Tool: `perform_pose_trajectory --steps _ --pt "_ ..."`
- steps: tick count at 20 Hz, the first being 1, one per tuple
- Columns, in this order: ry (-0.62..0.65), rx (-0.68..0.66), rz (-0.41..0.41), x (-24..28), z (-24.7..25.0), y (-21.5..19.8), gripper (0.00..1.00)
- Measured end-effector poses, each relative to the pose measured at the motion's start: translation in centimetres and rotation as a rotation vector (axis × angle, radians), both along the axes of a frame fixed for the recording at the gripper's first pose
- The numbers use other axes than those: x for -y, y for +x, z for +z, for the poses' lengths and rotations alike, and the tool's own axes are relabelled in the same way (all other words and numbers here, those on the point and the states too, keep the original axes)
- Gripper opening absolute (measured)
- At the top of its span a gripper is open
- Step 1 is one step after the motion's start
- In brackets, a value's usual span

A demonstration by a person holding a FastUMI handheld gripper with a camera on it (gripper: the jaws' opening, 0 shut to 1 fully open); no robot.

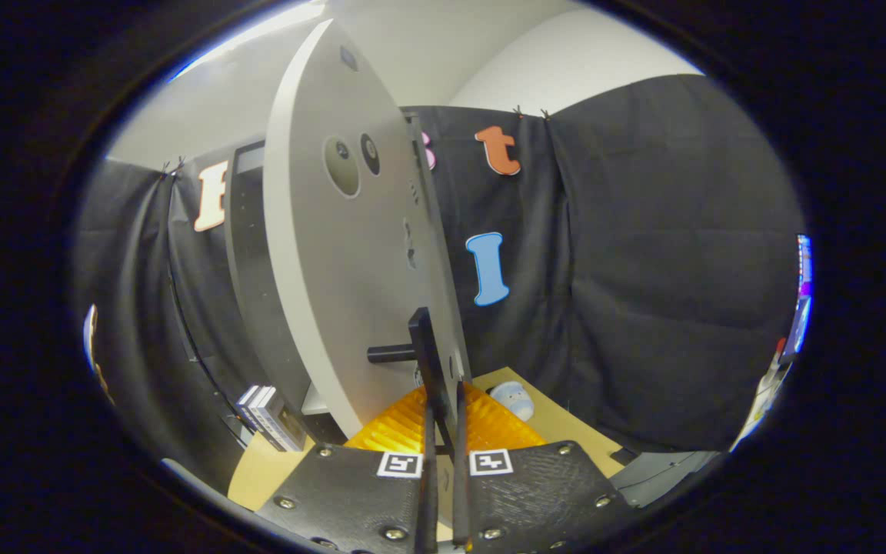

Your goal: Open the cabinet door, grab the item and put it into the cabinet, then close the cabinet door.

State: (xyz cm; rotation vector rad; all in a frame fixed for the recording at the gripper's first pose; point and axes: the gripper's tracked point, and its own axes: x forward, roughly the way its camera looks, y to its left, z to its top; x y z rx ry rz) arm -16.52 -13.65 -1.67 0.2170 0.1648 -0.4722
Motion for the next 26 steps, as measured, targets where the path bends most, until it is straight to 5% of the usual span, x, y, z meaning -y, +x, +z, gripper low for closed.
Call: perform_pose_trajectory --steps 9,20,26 --pt "-0.048 -0.037 0.067 3.8 -0.3 -1.9 0.02" --pt "-0.141 -0.142 -0.165 9.8 -2.3 -7.7 0.02" --pt "-0.151 -0.115 -0.111 6.0 -2.7 -6.6 0.02"
